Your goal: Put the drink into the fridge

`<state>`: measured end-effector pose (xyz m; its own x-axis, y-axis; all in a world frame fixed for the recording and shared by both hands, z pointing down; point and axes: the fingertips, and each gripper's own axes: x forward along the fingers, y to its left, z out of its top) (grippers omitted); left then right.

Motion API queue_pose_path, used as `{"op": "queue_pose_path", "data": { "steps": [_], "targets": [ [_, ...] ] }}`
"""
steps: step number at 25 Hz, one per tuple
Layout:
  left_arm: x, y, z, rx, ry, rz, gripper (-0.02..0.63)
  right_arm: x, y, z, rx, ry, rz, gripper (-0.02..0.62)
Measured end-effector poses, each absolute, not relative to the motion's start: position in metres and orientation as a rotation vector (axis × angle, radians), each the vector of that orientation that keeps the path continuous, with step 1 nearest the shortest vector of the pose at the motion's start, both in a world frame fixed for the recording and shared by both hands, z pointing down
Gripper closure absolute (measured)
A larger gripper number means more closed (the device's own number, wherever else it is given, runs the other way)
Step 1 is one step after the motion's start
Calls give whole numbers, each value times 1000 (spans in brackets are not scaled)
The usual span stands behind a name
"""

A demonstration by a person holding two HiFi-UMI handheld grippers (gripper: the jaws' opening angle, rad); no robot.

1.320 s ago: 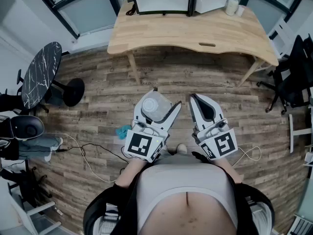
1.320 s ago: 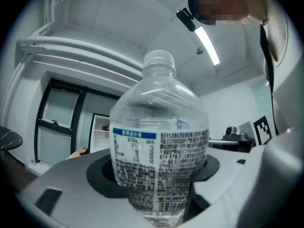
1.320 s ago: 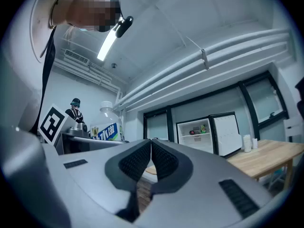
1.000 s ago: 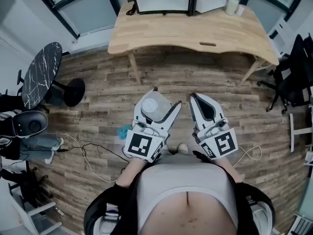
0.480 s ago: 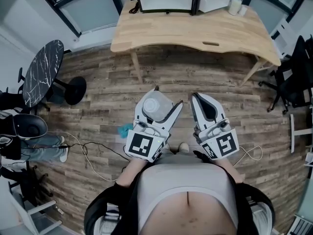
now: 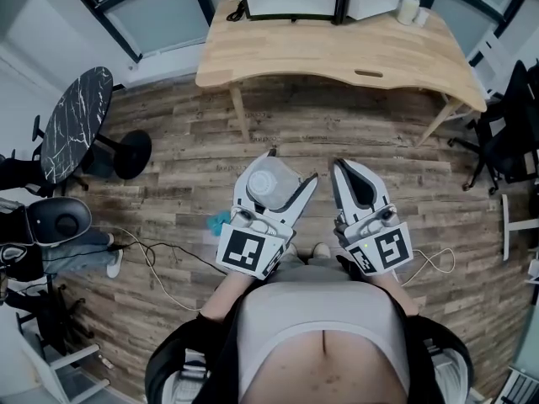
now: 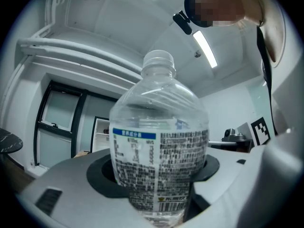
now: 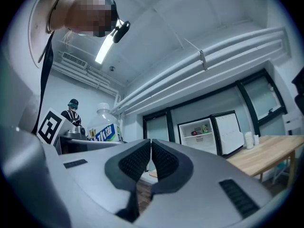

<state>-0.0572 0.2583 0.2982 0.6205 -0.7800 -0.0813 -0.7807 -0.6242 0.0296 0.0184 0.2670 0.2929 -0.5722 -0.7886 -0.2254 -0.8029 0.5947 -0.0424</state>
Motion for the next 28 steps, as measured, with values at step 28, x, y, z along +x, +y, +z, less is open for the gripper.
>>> {"op": "queue_pose_path", "data": {
  "steps": [28],
  "targets": [
    [-74,235,309,-2875,1262,141,273,1,247,308,-1415,2556,63,565]
  ]
}}
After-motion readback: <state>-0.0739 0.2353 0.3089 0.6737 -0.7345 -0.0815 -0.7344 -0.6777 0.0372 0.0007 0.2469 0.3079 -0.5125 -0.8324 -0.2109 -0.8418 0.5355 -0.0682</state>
